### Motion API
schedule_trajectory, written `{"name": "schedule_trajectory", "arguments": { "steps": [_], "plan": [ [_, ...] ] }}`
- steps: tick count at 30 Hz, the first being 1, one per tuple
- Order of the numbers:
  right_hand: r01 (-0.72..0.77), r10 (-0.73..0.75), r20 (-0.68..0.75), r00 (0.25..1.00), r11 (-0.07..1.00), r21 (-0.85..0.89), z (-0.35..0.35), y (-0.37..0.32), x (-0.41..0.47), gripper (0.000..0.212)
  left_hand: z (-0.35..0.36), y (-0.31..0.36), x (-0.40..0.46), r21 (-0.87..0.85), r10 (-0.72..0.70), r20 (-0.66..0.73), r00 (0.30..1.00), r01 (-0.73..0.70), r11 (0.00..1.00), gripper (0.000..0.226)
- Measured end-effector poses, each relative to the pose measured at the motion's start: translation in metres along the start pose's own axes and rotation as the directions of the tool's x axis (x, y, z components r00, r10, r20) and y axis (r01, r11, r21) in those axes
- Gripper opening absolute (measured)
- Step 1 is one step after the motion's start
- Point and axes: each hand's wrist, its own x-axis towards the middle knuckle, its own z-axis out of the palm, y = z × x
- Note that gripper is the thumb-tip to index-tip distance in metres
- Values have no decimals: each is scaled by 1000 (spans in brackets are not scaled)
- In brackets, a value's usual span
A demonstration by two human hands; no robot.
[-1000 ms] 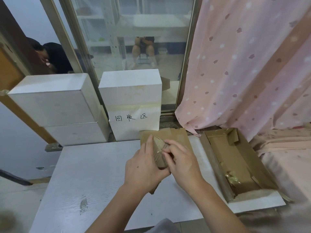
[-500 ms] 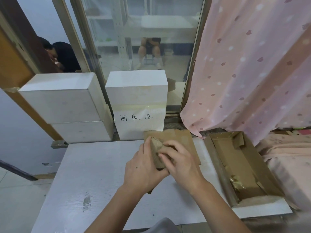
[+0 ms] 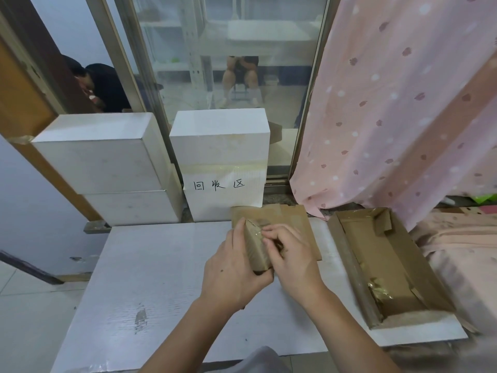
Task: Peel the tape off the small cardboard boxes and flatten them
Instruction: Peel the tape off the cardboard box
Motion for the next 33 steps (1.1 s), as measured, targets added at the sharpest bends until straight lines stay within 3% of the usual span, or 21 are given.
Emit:
{"name": "schedule_trajectory", "arguments": {
  "steps": [5, 10, 15, 17, 20, 26, 33],
  "plan": [
    [-27, 26, -13, 1000, 991, -131, -4, -3, -4, 10, 4, 2, -1, -19, -25, 14, 1000, 26, 999, 111],
    [160, -177, -39, 983, 948, -274, -4, -3, -6, 20, 6, -1, -3, -33, -32, 27, 999, 33, 999, 108],
    [227, -223, 42, 974, 947, -229, -2, -7, -6, 13, 4, -4, -4, -79, -19, 20, 1000, 21, 997, 103],
    [184, -177, 55, 983, 966, -182, 0, -11, -6, 18, 2, -5, -5, -77, 15, 21, 1000, -13, 997, 103],
    [100, -98, 18, 995, 985, -139, 2, -13, -5, 24, 0, -3, -6, -86, 41, 14, 999, -39, 995, 92],
    [169, -184, -70, 980, 968, -187, 9, -16, -9, 6, 0, -1, -8, -116, 20, 1, 1000, -20, 993, 78],
    [134, -147, -53, 988, 971, -197, 9, -20, -9, 11, -2, -1, -7, -115, 16, -9, 1000, -17, 993, 76]
  ]
}}
